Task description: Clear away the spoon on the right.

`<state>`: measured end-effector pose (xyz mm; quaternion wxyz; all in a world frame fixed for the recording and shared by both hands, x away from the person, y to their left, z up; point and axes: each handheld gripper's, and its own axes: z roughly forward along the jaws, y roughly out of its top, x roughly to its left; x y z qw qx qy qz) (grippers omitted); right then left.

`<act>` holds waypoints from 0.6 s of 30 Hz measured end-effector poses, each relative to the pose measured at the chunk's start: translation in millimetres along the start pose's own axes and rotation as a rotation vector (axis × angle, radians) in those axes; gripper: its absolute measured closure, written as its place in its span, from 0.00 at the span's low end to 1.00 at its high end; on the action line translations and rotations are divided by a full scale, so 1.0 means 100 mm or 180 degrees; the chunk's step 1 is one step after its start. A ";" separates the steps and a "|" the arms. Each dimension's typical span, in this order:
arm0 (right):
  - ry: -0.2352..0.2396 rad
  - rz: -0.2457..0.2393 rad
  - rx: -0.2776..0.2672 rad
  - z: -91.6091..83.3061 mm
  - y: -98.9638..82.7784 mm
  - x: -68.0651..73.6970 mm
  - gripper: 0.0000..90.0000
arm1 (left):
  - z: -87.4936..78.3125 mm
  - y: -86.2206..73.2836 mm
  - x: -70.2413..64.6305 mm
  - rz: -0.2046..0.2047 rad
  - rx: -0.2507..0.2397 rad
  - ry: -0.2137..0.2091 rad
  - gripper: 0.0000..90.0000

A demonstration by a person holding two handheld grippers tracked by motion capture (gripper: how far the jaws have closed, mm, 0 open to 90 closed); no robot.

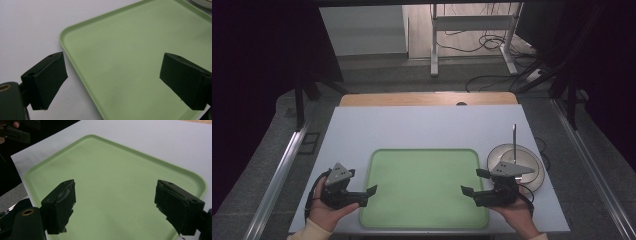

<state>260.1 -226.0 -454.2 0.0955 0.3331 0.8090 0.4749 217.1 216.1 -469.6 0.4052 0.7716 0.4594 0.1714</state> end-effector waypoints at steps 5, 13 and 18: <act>0.0021 0.0012 -0.0029 0.01 0.00 -0.02 0.17 | 0.00 -0.02 -0.02 -0.0021 -0.0023 -0.0026 0.08; 0.0032 -0.0155 0.0017 0.02 0.02 0.08 0.17 | 0.01 -0.02 -0.04 0.0082 -0.0003 -0.0012 0.08; 0.0024 -0.0162 0.0094 0.03 0.03 0.15 0.19 | -0.06 -0.04 -0.05 0.0089 -0.0052 -0.0007 0.09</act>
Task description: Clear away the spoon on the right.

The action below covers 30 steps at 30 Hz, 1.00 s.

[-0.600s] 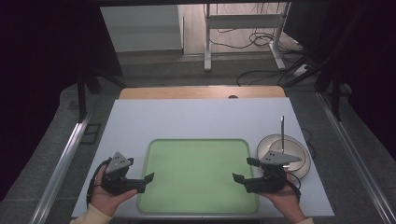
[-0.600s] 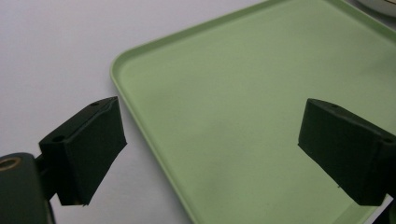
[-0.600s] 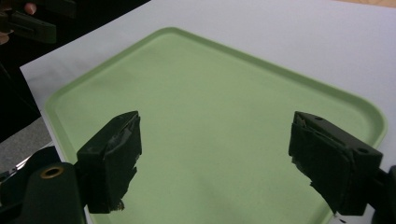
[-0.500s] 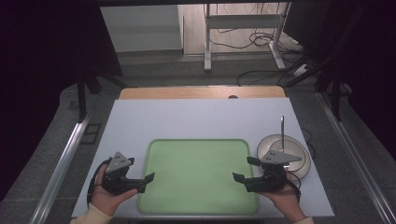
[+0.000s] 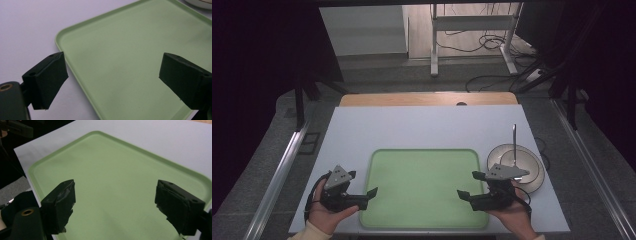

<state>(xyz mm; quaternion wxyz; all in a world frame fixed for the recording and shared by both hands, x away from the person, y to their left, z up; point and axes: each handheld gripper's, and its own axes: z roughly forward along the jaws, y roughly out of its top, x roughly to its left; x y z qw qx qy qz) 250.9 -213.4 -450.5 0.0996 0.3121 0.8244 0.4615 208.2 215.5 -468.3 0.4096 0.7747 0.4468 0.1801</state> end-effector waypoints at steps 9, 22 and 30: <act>-0.0035 -0.0006 0.0089 0.08 0.02 -0.02 0.21 | 0.02 -0.02 0.04 0.0001 0.0038 0.0002 0.09; 0.0050 0.0017 0.0006 0.08 0.10 0.07 0.21 | 0.09 0.00 0.04 0.0052 0.0093 -0.0010 0.09; -0.0018 0.0028 0.0010 0.07 0.15 0.04 0.21 | 0.08 0.03 0.04 0.0041 0.0054 -0.0033 0.09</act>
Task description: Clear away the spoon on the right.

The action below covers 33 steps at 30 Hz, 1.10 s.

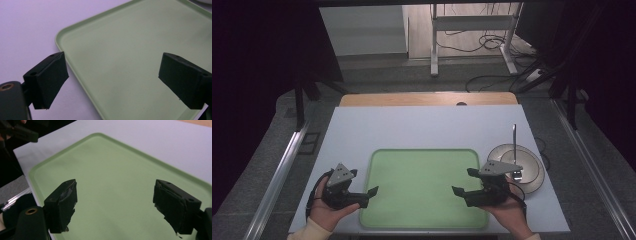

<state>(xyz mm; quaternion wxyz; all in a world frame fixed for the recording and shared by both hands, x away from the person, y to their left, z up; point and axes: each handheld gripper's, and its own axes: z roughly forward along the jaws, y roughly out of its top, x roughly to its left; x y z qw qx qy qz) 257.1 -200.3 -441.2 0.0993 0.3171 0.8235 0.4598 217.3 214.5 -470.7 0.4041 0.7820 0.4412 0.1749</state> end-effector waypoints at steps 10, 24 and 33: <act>-0.0071 -0.0030 0.0004 -0.19 0.39 -0.06 0.23 | -0.04 0.01 0.00 0.0032 -0.0077 0.0016 0.11; -0.0185 0.0230 -0.0085 -0.28 0.66 -0.49 0.24 | -0.01 0.02 0.02 0.0002 -0.0049 0.0002 0.10; -0.0242 0.0295 -0.0203 -0.39 0.75 -0.73 0.24 | 0.00 0.02 -0.01 -0.0007 -0.0036 0.0038 0.10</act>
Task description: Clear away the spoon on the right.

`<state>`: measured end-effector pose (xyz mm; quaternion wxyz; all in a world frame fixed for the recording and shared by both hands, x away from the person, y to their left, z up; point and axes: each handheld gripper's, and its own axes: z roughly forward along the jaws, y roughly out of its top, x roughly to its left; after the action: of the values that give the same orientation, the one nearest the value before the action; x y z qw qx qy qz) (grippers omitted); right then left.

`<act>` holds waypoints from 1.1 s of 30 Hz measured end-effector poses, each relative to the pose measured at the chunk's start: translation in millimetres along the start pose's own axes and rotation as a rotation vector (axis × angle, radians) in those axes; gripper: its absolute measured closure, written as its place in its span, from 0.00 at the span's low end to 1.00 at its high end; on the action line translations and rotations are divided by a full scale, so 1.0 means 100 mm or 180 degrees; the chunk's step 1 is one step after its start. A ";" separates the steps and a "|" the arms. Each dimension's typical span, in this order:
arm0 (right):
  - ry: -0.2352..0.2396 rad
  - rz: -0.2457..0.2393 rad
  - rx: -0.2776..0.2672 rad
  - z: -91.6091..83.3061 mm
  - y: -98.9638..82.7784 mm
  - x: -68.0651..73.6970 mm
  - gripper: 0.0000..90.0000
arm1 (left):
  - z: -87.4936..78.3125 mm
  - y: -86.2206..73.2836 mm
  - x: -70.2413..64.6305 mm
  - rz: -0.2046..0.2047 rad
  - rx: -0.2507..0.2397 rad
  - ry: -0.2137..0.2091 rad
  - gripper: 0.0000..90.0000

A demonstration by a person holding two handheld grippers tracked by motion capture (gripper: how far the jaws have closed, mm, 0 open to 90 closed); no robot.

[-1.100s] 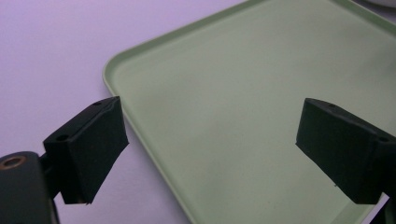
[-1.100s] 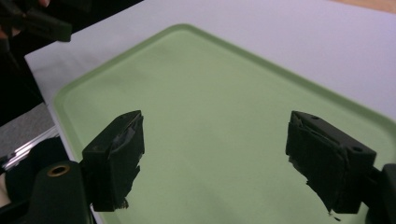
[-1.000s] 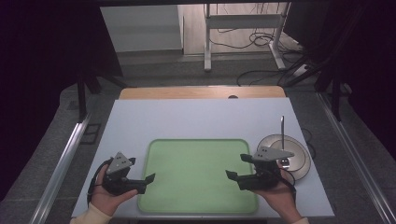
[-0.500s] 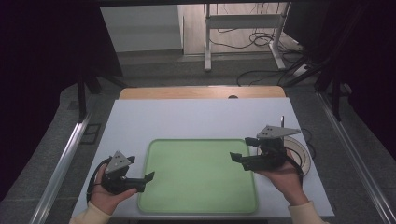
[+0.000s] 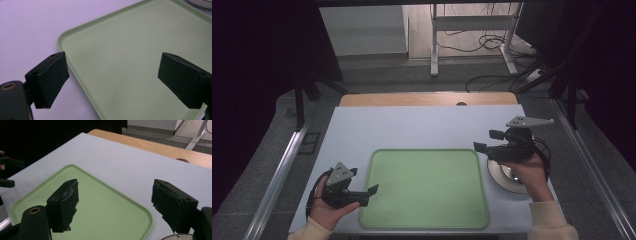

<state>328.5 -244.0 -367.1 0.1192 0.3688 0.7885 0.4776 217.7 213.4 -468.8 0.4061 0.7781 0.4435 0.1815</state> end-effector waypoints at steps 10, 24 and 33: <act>-0.0120 -0.0041 0.0070 0.03 -0.07 -0.12 0.24 | 0.01 -0.01 0.01 -0.0019 0.0010 0.0022 0.10; -0.0310 0.0051 -0.0034 -0.06 -0.08 -0.41 0.26 | -0.02 -0.02 0.01 0.0013 0.0017 0.0006 0.10; -0.0428 0.0057 -0.0142 -0.15 -0.08 -0.55 0.26 | -0.01 -0.02 0.01 0.0020 0.0040 -0.0006 0.10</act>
<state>355.1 -295.1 -375.1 0.1757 0.4044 0.7645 0.4702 216.6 215.4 -470.0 0.4010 0.7822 0.4418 0.1792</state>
